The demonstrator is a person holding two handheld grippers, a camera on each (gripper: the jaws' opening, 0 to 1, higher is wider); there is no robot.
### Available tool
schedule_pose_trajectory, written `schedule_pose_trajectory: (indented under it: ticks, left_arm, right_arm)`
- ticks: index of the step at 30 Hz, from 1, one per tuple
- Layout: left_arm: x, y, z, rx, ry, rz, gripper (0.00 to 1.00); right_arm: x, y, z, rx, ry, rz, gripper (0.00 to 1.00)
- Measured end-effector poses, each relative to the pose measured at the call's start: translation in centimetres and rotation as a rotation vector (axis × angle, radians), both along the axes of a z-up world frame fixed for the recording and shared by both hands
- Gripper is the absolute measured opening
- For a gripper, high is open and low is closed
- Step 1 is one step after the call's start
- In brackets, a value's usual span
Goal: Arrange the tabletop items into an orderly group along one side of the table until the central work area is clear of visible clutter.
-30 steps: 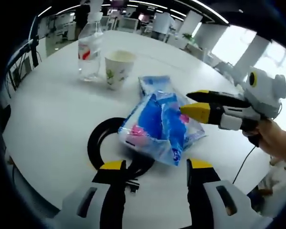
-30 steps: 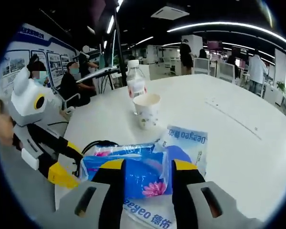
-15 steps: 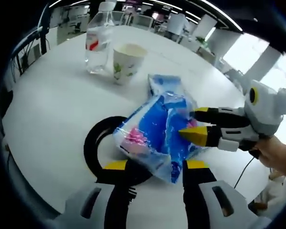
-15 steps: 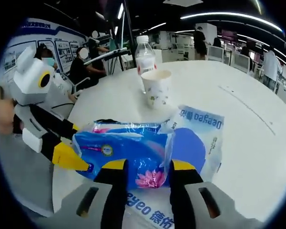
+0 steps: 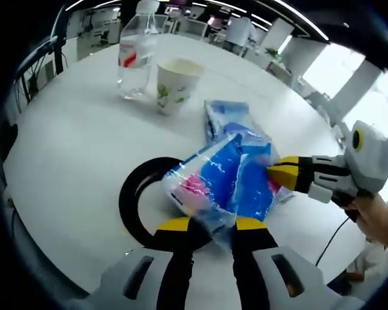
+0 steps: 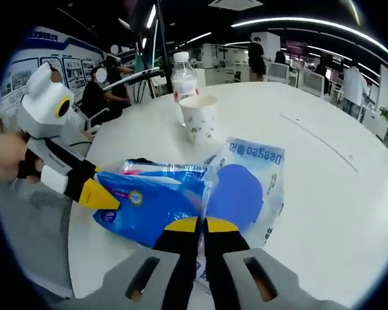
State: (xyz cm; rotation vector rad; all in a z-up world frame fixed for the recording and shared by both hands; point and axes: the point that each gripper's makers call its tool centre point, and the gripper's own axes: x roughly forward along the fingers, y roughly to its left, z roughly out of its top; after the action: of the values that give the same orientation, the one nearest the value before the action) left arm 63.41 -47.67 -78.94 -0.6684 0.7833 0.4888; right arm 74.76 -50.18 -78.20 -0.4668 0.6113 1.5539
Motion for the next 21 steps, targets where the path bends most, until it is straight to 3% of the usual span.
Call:
schedule_pose_trajectory:
  ticks: [6, 13, 21]
  left_arm:
    - [0.0, 0.2, 0.7, 0.016, -0.004, -0.027, 0.17]
    - [1.5, 0.5, 2.2, 0.064, -0.036, -0.119, 0.12]
    - [3.7, -0.3, 4.4, 0.141, -0.074, -0.286, 0.09]
  right_arm:
    - [-0.3, -0.8, 0.7, 0.028, 0.029, -0.061, 0.00]
    - [0.3, -2.6, 2.7, 0.072, 0.040, -0.129, 0.00]
    - [1.2, -5.0, 4.9, 0.125, 0.033, -0.234, 0.00]
